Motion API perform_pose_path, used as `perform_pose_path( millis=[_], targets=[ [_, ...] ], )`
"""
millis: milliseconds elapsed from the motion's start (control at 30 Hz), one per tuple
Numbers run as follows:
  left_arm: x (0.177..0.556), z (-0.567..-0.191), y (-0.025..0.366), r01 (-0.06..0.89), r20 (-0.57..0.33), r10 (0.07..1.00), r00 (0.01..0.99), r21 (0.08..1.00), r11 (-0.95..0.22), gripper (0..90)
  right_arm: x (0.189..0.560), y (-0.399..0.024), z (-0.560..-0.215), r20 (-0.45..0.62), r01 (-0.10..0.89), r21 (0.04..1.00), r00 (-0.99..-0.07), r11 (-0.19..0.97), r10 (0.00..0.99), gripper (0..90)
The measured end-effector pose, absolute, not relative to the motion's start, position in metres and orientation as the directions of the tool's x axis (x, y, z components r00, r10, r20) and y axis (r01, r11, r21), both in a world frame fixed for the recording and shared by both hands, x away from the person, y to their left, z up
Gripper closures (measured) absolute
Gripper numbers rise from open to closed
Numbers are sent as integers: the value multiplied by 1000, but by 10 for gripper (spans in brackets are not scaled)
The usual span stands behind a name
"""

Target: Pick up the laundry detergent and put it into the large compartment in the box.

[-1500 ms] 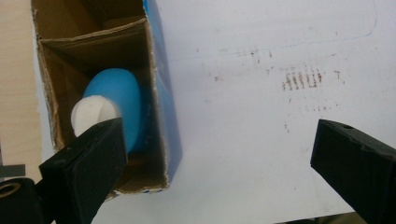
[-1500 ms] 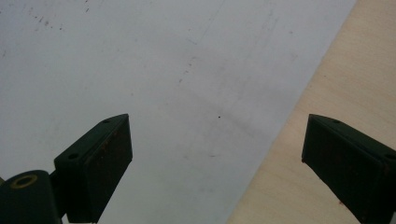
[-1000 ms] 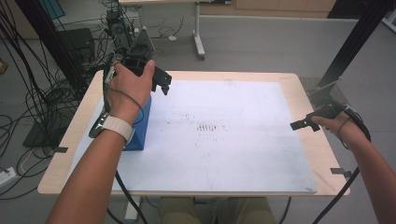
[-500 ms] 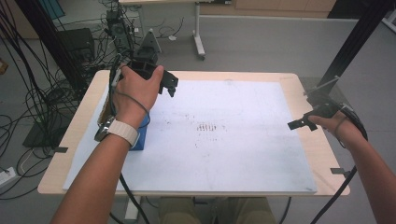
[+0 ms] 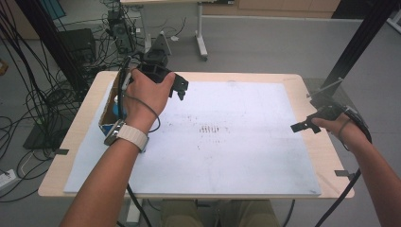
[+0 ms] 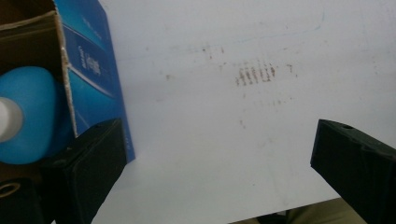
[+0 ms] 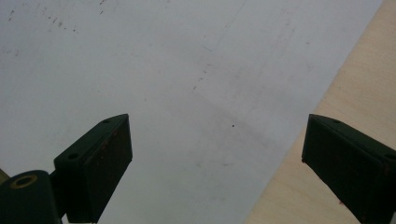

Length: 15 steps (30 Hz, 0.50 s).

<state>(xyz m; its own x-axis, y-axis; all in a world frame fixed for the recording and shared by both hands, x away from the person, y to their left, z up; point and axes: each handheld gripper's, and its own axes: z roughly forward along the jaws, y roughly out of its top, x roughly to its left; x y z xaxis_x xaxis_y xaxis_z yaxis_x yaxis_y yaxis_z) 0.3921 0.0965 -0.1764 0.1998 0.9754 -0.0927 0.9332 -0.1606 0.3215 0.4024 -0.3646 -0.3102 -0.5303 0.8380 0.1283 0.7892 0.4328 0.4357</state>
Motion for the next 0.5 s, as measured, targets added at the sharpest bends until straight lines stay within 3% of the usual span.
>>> perform_pose_path(
  millis=[500],
  targets=[
    [388,-185,81,926,-68,975,214,331,-180,42,404,-359,-311,130,786,434,-538,440,833,82]
  ],
)
